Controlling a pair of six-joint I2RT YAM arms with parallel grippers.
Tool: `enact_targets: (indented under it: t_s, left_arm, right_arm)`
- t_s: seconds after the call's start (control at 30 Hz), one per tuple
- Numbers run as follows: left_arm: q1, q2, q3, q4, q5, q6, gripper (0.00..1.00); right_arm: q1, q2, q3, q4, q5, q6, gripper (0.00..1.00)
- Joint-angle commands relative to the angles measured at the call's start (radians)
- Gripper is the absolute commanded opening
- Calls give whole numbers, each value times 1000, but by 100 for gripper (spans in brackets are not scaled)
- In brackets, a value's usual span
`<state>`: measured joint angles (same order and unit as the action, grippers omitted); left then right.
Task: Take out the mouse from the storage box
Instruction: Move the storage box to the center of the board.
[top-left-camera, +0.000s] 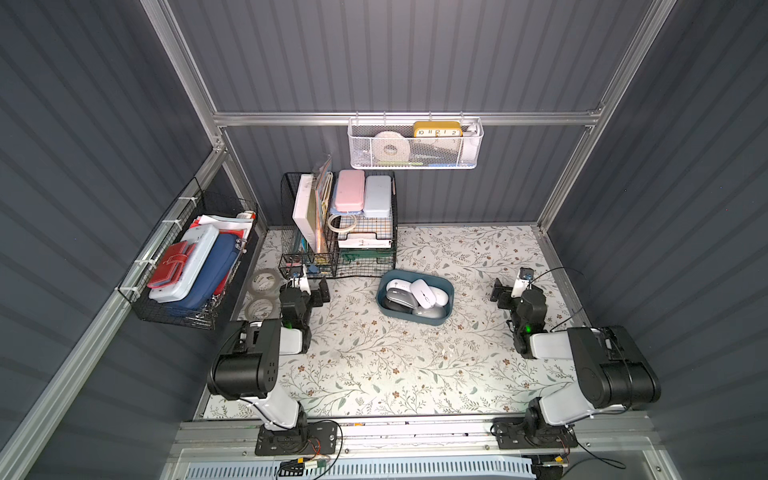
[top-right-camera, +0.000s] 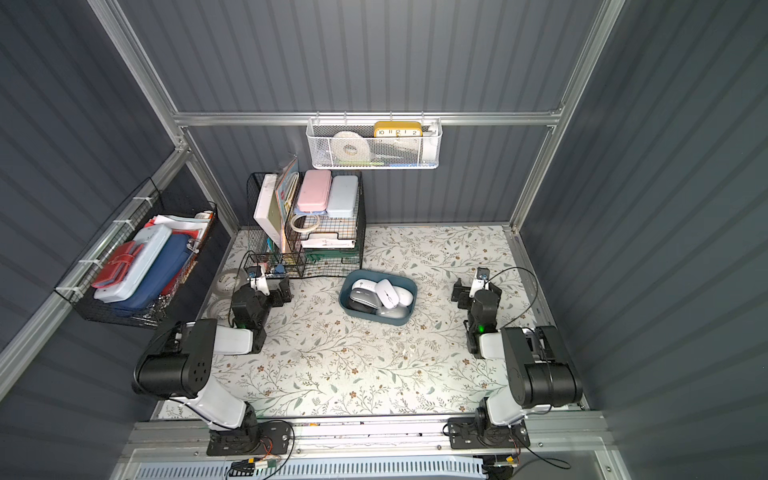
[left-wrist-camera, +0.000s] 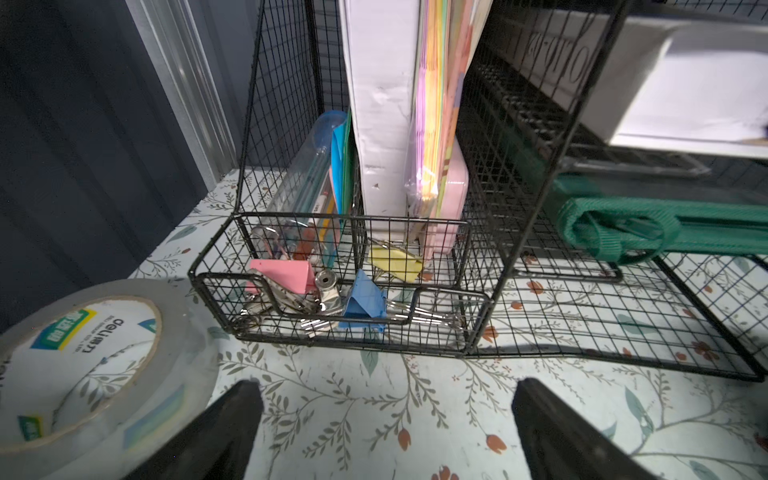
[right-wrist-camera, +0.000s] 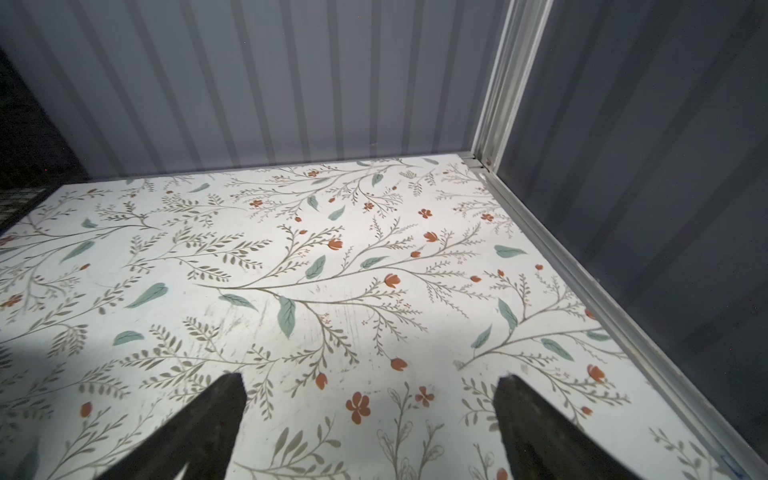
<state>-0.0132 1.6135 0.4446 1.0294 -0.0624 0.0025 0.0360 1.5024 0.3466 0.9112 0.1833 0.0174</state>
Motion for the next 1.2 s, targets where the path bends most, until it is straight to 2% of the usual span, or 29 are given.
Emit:
enact_targets:
  t_s: [0.0, 0.17, 0.27, 0.4, 0.47, 0.53, 0.63, 0.7, 0.8, 0.87, 0.97, 1.07, 1.17]
  left_arm:
    - [-5, -126, 4, -134, -17, -7, 99]
    - [-12, -321, 17, -313, -64, -97, 99]
    - [-11, -442, 72, -468, -92, -210, 99]
    - [-12, -542, 212, -728, -72, -372, 99]
    - [-12, -556, 287, -859, -42, -425, 99]
    - [-12, -554, 360, -1001, -30, -498, 99]
    - [-10, -531, 400, -1100, 7, -590, 99]
    - [-10, -500, 409, -1086, 114, -581, 99]
    - [-38, -405, 481, -1104, 279, -490, 99]
    - [-108, -362, 523, -1138, 279, -460, 99]
    - [-218, -317, 554, -1157, 294, -416, 99]
    - [-239, -247, 559, -1153, 369, -441, 99]
    - [-265, -194, 551, -1138, 386, -450, 99]
  right_arm:
    - [40, -130, 8, -121, -12, -57, 99]
    - [131, -281, 34, -234, 54, -133, 99]
    - [166, -422, 80, -378, 35, -78, 99]
    - [165, -578, 225, -748, 11, 131, 99]
    - [164, -628, 276, -884, 93, 268, 99]
    - [156, -678, 304, -1037, 224, 469, 99]
    - [94, -728, 293, -1070, 118, 506, 99]
    - [82, -719, 304, -1103, 76, 524, 99]
    - [85, -641, 377, -1218, -57, 526, 99]
    - [104, -582, 420, -1279, -109, 536, 99]
    - [205, -507, 460, -1315, -72, 539, 99]
    - [317, -436, 481, -1291, -49, 545, 99]
    - [352, -350, 492, -1243, -119, 590, 99]
